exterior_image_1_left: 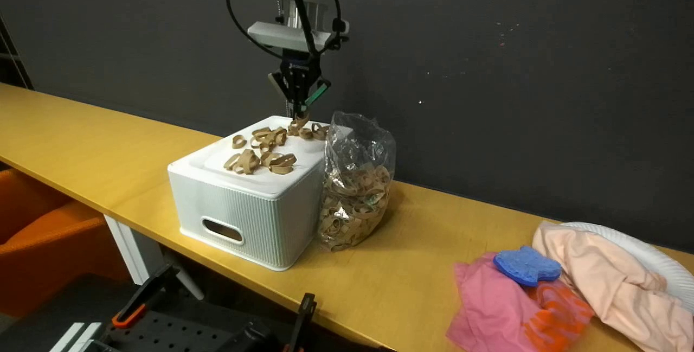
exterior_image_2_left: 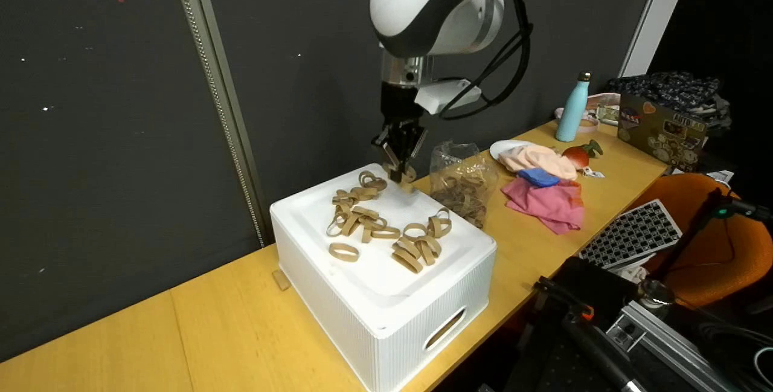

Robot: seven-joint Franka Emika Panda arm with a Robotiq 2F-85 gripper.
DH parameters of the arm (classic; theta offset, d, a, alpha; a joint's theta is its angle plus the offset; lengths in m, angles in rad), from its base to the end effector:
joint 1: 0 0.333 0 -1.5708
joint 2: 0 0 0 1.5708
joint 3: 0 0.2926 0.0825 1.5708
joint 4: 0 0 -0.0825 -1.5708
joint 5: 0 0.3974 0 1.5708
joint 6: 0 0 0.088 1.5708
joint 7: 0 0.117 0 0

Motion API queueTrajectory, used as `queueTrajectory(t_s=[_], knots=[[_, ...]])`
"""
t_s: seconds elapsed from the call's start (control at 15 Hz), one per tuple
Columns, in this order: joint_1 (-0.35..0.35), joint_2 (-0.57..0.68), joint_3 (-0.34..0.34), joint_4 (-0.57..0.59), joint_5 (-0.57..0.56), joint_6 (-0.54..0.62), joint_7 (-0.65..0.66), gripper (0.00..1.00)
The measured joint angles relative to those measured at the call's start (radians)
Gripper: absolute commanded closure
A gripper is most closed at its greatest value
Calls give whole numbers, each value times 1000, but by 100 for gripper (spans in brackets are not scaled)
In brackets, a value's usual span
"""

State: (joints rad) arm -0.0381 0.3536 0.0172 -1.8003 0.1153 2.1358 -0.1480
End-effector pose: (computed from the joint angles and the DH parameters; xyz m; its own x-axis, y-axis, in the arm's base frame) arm 0.6419 -0.0080 0.3108 0.9980 0.0637 -0.0061 0.0627 -0.9926 -0.1040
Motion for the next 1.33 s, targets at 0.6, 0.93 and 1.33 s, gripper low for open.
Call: queueTrajectory(t_s=[0.6, 0.93, 1.33], knots=[[-101, -183, -110, -130, -15, -2, 0, 99], [-120, -198, -134, -191, -14, 0, 0, 99], [-115, -160, -130, -193, -13, 30, 0, 99]])
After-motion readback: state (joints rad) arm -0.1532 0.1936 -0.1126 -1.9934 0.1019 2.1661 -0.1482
